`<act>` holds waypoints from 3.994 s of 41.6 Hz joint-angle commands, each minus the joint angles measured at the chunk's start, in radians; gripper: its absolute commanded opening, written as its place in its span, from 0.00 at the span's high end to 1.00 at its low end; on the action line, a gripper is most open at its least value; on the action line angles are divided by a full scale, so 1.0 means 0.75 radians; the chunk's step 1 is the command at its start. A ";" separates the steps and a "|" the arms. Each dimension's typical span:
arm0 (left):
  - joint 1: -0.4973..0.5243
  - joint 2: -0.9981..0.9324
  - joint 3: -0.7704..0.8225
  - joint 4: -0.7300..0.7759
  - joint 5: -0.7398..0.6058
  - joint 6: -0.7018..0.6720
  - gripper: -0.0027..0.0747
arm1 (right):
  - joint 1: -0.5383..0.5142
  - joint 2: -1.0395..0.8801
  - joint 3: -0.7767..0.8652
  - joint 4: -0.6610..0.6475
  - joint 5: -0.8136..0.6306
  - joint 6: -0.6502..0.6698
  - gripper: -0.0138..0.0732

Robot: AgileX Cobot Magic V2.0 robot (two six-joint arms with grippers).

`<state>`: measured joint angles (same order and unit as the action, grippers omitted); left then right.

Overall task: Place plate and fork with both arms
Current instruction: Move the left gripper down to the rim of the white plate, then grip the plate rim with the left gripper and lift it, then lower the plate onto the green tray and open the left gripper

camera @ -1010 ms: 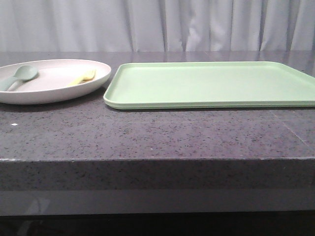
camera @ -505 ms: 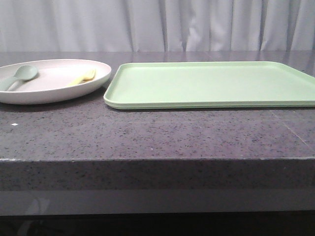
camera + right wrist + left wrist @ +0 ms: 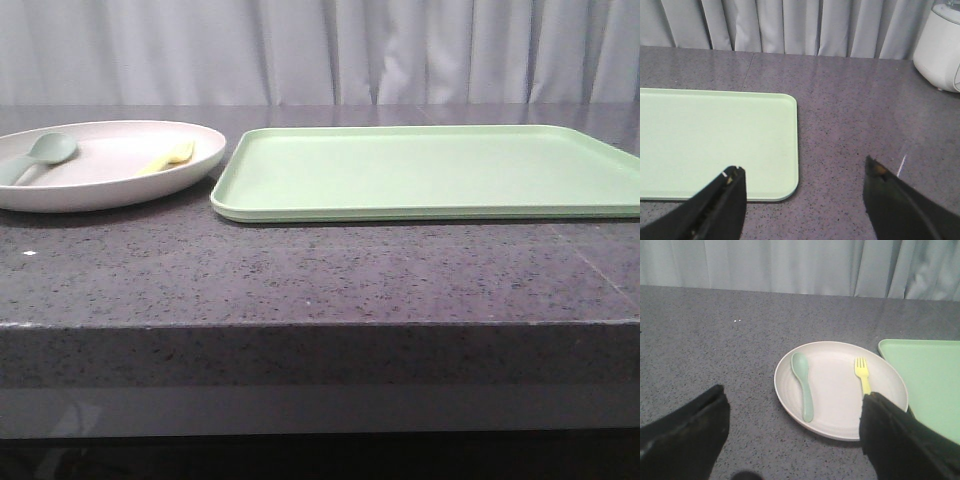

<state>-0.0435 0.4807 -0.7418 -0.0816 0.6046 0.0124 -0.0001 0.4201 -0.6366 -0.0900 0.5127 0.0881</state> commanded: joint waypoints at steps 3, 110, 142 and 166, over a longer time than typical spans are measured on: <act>0.004 0.030 -0.042 -0.064 -0.115 -0.017 0.36 | -0.007 0.021 -0.044 -0.026 -0.092 -0.011 0.24; 0.380 1.539 -0.598 -1.291 0.216 0.666 0.99 | -0.007 0.021 -0.044 -0.026 -0.090 -0.011 0.24; -0.272 1.521 -0.989 -0.420 -0.051 -0.522 0.99 | -0.007 0.021 -0.044 -0.026 -0.090 -0.011 0.24; -0.705 1.746 -0.989 0.204 -0.330 -1.428 0.99 | -0.007 0.021 -0.044 -0.026 -0.090 -0.011 0.24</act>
<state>-0.5493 1.8204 -1.4480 0.0602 0.4878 -0.9881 -0.0001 0.4201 -0.6366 -0.0900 0.5127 0.0881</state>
